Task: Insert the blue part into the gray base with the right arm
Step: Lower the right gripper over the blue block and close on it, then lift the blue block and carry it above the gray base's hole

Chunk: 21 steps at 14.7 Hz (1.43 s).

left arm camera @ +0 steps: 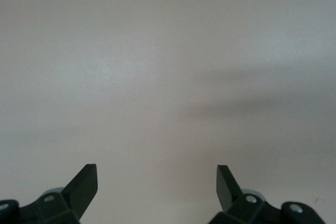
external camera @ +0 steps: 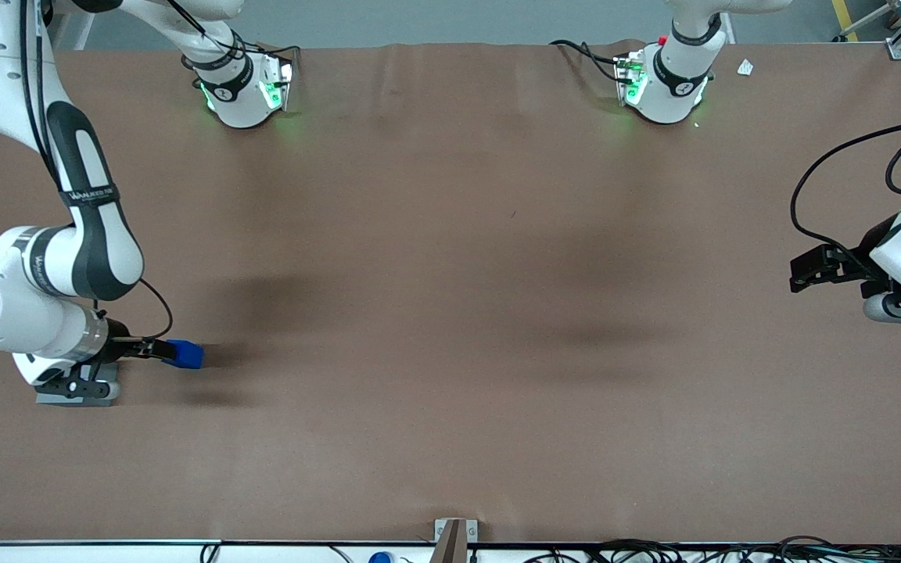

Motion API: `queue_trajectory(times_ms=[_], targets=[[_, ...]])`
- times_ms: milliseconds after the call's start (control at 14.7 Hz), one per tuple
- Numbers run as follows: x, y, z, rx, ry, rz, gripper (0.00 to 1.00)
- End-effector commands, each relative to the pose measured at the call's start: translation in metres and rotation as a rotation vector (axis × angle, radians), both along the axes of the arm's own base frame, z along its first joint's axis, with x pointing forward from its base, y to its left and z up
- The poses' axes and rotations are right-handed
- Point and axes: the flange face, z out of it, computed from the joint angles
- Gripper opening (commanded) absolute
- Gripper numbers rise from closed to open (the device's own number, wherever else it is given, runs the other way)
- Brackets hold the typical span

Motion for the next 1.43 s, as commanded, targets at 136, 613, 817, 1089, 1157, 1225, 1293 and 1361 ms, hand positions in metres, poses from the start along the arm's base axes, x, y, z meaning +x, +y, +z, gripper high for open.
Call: queue_trajectory(times_ms=[136, 613, 817, 1089, 1157, 1225, 1293, 1361], targets=[[-0.001, 0.007, -0.025, 0.026, 0.031, -0.02, 1.0], [-0.002, 0.011, -0.041, 0.029, 0.05, -0.026, 0.94], [-0.001, 0.01, -0.044, 0.028, 0.044, -0.027, 0.74], [-0.001, 0.008, -0.046, 0.029, 0.043, -0.027, 0.19], [-0.001, 0.008, -0.046, 0.028, 0.045, -0.029, 0.07], [-0.001, 0.008, -0.046, 0.028, 0.047, -0.029, 0.03], [0.0, 0.008, -0.044, 0.028, 0.047, -0.031, 0.02], [0.002, 0.005, -0.038, 0.028, 0.036, -0.029, 0.01]])
